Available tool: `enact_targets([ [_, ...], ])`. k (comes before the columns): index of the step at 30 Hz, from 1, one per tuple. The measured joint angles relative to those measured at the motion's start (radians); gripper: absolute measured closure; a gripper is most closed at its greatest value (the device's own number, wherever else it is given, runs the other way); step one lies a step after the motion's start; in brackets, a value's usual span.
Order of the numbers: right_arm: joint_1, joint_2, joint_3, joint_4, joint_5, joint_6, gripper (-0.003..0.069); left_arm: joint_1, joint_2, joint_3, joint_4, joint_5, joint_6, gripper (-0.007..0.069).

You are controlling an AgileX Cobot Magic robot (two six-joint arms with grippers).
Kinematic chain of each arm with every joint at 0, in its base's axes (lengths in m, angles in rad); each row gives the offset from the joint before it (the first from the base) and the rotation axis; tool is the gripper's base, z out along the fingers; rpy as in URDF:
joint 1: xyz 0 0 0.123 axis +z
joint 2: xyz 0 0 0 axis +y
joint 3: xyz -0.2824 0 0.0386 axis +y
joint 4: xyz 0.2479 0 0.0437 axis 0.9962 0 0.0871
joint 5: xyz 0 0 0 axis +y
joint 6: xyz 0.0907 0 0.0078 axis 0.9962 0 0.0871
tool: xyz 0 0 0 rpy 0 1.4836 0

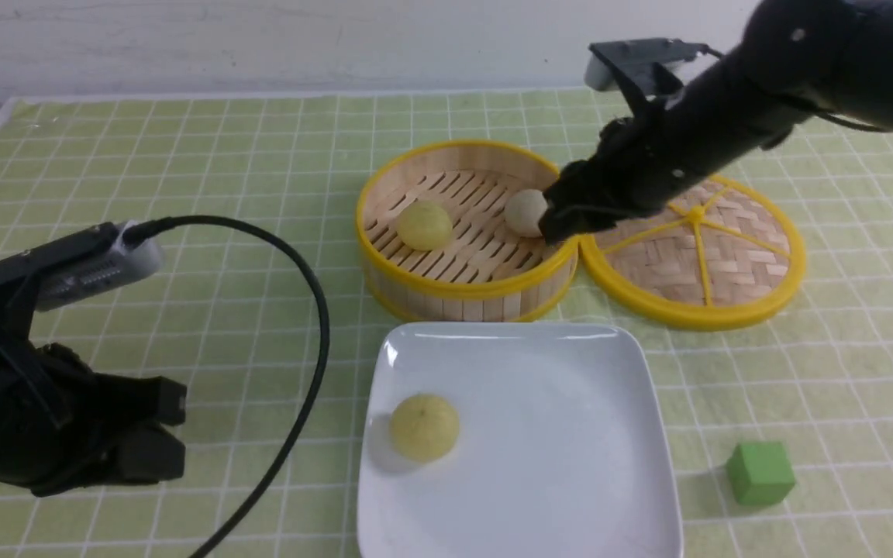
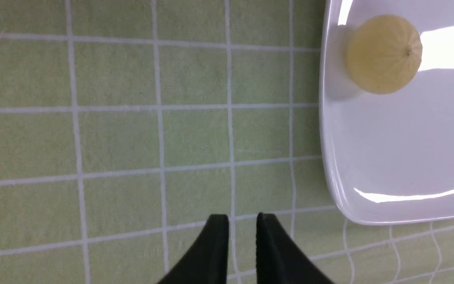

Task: Put the steamed buns into the plate on the green tablecloth.
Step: 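Reach toward a bun in the bamboo steamer with the right gripper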

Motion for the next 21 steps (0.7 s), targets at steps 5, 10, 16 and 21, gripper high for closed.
enact_targets([
  [5,0.0,0.175,-0.178,-0.033,-0.061,0.003,0.0253,0.0,0.0,0.0,0.0,-0.017,0.0,0.0389],
  [10,0.0,0.299,-0.287,-0.095,-0.155,0.003,0.0244,0.0,0.0,0.0,-0.003,-0.033,0.0,0.0356],
  [16,0.0,0.347,-0.302,-0.155,-0.186,0.003,0.0249,0.0,0.0,0.0,-0.004,-0.034,-0.021,0.0357],
  [21,0.001,0.348,-0.311,-0.158,-0.142,0.002,0.0438,0.0,0.0,0.0,-0.003,-0.036,-0.042,0.036],
])
